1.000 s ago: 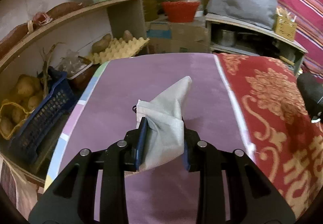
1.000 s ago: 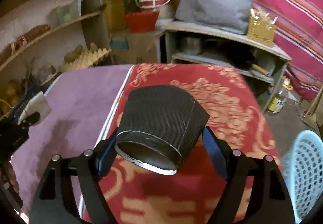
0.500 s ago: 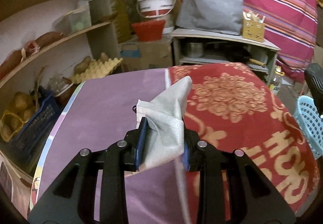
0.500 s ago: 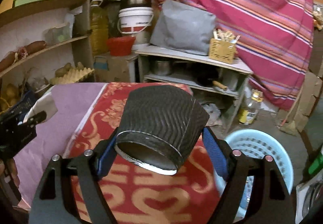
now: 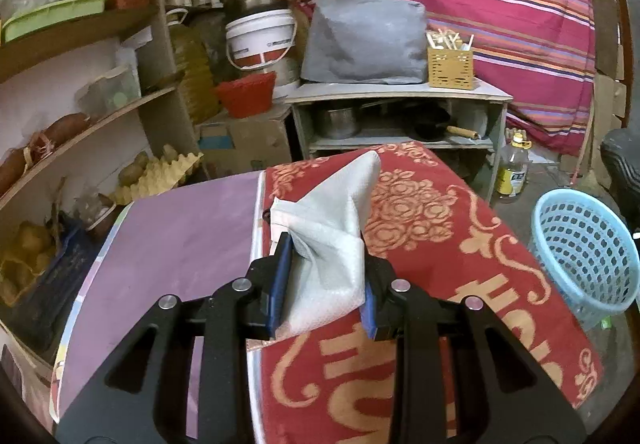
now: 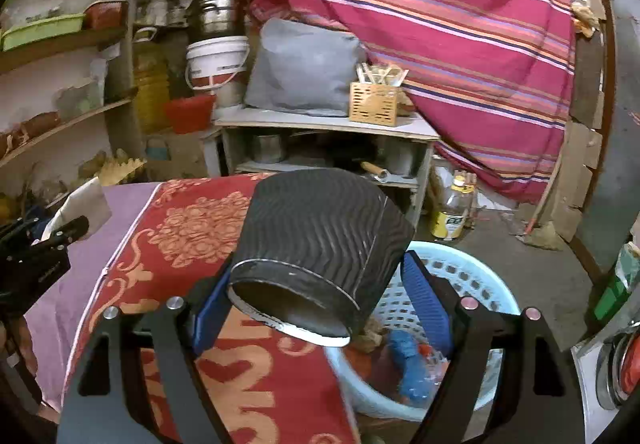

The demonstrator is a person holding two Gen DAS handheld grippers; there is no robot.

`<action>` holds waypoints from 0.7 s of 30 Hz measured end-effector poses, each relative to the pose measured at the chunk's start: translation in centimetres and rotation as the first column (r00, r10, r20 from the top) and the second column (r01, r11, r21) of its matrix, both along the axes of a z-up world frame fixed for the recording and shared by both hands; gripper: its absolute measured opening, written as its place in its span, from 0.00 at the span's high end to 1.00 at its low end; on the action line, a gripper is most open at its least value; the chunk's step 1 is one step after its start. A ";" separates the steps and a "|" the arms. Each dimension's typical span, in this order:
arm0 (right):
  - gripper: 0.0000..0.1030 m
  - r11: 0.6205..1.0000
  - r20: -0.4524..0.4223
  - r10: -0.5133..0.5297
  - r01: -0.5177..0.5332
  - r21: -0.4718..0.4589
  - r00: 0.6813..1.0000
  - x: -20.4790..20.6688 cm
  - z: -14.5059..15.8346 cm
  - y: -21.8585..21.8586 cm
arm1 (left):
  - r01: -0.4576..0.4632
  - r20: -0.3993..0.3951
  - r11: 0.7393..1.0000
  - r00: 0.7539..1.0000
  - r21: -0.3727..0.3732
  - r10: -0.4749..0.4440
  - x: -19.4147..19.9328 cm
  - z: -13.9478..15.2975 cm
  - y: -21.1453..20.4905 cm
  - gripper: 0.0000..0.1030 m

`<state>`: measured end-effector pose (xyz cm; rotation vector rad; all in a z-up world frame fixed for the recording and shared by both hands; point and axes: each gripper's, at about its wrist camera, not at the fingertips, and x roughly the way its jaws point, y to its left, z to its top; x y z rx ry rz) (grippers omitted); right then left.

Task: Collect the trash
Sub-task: 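Carry the tissue and black mesh cup over the blue basket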

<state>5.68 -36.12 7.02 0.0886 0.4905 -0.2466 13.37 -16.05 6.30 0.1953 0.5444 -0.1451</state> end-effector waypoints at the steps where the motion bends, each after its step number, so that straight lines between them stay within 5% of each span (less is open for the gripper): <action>1: 0.23 1.000 0.000 -0.008 0.008 0.002 1.000 -0.2 -0.1 -0.6 | 0.005 -0.002 1.000 1.000 -0.006 -0.005 0.1 -0.2 -0.5 0.72; 21: 0.23 0.996 -0.044 -0.086 0.086 0.009 0.995 -0.8 -1.8 -6.0 | 0.079 -0.073 0.996 0.994 -0.043 -0.082 1.3 -3.3 -7.3 0.72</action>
